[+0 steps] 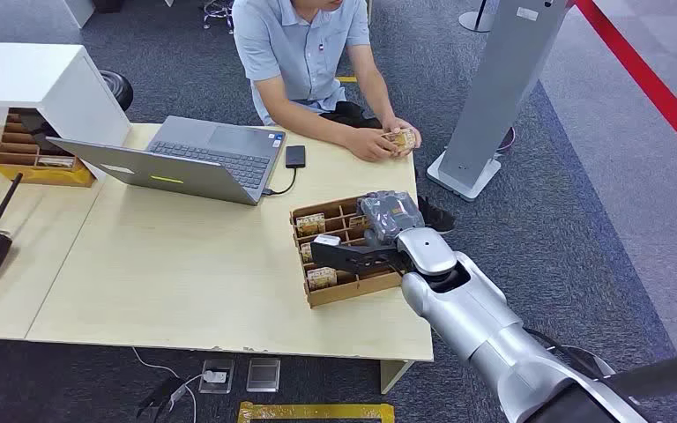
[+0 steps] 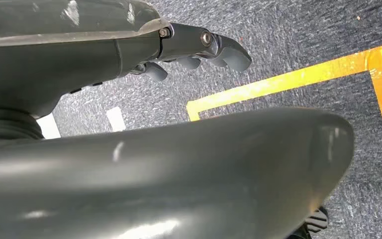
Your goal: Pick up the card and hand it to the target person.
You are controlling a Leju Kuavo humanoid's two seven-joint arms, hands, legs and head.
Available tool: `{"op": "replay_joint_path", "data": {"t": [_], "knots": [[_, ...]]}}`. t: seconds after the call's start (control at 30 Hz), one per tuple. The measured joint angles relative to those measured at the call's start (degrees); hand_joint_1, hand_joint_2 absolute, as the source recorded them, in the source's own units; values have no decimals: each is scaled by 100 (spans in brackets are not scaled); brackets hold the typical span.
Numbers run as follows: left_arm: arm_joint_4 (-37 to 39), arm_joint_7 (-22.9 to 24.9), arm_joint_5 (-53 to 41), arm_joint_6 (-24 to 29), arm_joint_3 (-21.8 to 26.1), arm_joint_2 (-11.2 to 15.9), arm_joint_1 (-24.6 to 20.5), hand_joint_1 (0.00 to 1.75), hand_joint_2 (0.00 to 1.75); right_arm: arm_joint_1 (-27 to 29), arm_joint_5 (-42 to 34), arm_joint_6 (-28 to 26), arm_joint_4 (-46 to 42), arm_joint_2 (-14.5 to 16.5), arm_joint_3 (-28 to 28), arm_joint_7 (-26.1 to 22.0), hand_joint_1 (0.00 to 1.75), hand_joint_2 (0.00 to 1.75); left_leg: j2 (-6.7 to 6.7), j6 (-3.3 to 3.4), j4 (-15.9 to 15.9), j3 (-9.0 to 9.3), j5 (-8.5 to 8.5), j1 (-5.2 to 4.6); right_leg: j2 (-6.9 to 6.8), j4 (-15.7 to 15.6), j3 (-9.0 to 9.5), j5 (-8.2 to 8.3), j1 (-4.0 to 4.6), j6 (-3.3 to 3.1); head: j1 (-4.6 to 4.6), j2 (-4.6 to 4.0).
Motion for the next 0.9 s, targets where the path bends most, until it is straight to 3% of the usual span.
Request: {"op": "replay_joint_path", "data": {"t": [0.13, 0.63, 0.9], "knots": [[1, 0, 0, 1, 0, 0, 0, 0, 0, 0, 0, 0, 8, 0, 0, 0, 97, 175, 0, 0, 0, 0, 0, 0, 0, 0, 0, 0, 0, 0, 0, -1], [0, -1, -1, -5, 0, 0, -1, 0, 0, -6, -2, -4, 39, 0, 2, 2, 123, 175, 0, 0, 0, 0, 0, 0, 0, 0, 0, 0, 0, 0, 0, -1], [0, -2, -1, -8, 0, 0, 3, 0, 0, -28, -2, -8, 66, 3, 9, 2, 124, 175, 0, 0, 0, 0, 0, 0, 0, 0, 0, 0, 0, 0, 0, -1]]}}
